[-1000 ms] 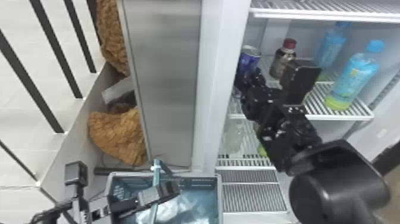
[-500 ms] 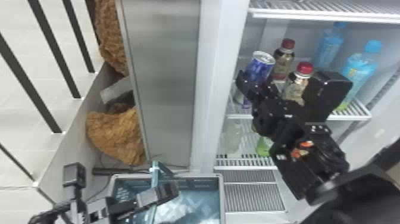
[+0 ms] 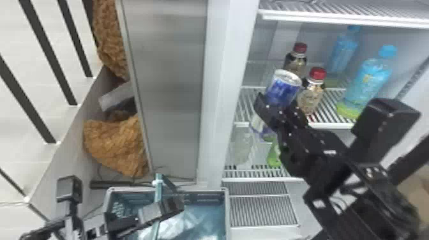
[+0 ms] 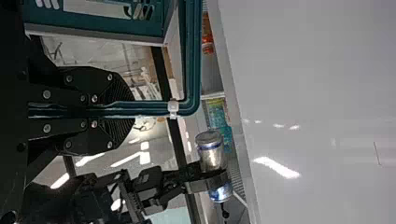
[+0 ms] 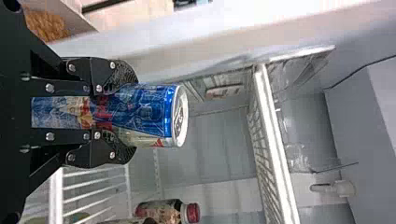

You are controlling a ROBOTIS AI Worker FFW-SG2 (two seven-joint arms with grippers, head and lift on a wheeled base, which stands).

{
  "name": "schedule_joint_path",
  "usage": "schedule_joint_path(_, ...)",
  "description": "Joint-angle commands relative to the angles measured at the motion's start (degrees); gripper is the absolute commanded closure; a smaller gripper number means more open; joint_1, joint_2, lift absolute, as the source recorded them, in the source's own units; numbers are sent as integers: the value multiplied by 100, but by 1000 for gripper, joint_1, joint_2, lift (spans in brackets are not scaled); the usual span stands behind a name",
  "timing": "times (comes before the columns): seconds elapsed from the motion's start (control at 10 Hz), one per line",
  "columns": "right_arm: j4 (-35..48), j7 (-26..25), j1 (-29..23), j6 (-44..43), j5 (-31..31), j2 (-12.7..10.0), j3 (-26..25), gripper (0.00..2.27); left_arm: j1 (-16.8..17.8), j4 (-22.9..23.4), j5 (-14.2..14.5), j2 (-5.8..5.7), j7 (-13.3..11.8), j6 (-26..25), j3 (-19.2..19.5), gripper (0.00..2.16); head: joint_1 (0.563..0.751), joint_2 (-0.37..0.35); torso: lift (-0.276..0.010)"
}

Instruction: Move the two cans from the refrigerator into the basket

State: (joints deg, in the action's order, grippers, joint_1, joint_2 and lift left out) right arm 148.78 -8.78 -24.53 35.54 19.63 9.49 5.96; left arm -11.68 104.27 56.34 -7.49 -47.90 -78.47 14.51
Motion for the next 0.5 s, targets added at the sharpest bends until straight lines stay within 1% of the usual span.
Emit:
schedule_joint_path(0.0,358,-1,-388,130,59,89,-2,1288,-13,0,-1,2,0,1,11,1191,695,-106,-31)
schedule_joint_path(0.1,527,8,-585,341,162,150,-2,1288,-13,0,-1,2,0,1,11,1191,695,-101,-31)
schedule_joint_path(0.2,555,131,-697,538,231,168,-2,1288,-13,0,-1,2,0,1,11,1191,695,-95,-31)
schedule_joint_path(0.4,555,228,-838,749,379,194,147,1288,1,0,-1,10,0,1,0,1191,695,-76,-31)
